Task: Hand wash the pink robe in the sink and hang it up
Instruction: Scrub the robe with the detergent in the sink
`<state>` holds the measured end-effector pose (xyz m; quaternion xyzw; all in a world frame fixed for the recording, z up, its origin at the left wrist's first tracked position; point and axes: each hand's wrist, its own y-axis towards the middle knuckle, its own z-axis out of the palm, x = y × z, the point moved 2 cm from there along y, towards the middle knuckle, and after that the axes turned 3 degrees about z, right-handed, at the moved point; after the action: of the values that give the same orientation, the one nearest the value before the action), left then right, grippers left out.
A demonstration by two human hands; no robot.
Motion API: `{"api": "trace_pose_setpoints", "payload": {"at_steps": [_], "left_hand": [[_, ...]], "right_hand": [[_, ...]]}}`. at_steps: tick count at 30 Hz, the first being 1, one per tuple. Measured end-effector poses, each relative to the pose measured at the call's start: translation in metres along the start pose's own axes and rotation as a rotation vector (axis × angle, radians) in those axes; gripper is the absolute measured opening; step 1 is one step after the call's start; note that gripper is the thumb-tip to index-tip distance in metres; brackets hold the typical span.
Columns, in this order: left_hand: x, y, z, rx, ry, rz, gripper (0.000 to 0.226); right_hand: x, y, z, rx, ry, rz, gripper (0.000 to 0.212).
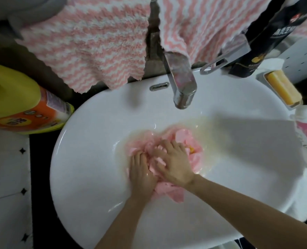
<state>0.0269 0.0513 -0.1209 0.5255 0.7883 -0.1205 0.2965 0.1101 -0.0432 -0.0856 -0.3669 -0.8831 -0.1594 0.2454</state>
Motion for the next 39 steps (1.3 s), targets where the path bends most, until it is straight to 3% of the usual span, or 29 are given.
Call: {"api": "trace_pose_setpoints", "payload": {"at_steps": [2,5,7,10,11,14,16,18,21,23,25,26,28,30,32,36,39], "left_hand": [[0.001,-0.001,0.002,-0.031,0.029,0.041,0.03],[0.001,0.002,0.002,0.058,0.058,-0.031,0.062],[-0.003,0.004,-0.001,0.059,0.068,-0.05,0.068],[-0.002,0.003,-0.002,0.079,0.045,-0.095,0.067],[0.0,0.002,-0.001,0.096,0.039,-0.109,0.071],[0.003,-0.001,0.002,0.122,0.081,-0.042,0.058],[0.003,-0.001,0.005,0.063,0.095,0.032,0.037],[0.003,0.001,0.005,0.001,0.054,0.0,0.034],[0.001,0.003,0.002,-0.019,0.091,-0.078,0.052],[0.0,0.002,0.002,-0.032,0.065,-0.048,0.056],[0.0,0.002,0.001,-0.031,-0.002,-0.04,0.057],[0.0,0.002,0.0,-0.038,-0.011,-0.04,0.054],[-0.001,0.002,-0.001,-0.033,-0.001,-0.023,0.051],[-0.003,0.001,0.001,-0.031,0.036,0.038,0.043],[0.001,0.0,0.006,-0.047,0.077,0.052,0.029],[0.004,0.002,0.006,-0.005,0.123,-0.033,0.042],[-0.004,0.004,-0.002,0.005,0.119,-0.034,0.047]], "right_hand": [[-0.002,-0.004,0.018,0.048,-0.06,0.053,0.031],[-0.012,0.028,0.031,0.002,-0.087,0.152,0.035],[-0.013,0.054,0.028,-0.012,-0.09,0.276,0.042],[-0.014,0.072,0.009,-0.077,0.158,0.707,0.049],[-0.012,0.066,0.002,-0.144,0.289,0.733,0.047],[0.003,0.022,-0.007,-0.149,0.109,0.254,0.031],[0.002,-0.001,0.009,-0.066,-0.062,0.087,0.031],[-0.007,0.006,0.023,-0.053,-0.062,0.137,0.033],[-0.011,0.047,0.03,-0.054,-0.076,0.219,0.039],[-0.011,0.071,0.019,0.005,0.004,0.48,0.047],[-0.015,0.077,0.004,-0.101,0.237,0.777,0.052],[-0.013,0.072,-0.004,-0.16,0.358,0.79,0.053],[-0.005,0.046,-0.015,-0.234,0.271,0.52,0.05],[0.007,0.012,-0.007,-0.176,0.076,0.193,0.044],[0.004,-0.004,0.011,-0.074,-0.092,0.014,0.036],[-0.016,0.037,0.031,-0.088,-0.095,0.075,0.033],[-0.011,0.073,0.022,-0.004,-0.09,0.379,0.044]]}}
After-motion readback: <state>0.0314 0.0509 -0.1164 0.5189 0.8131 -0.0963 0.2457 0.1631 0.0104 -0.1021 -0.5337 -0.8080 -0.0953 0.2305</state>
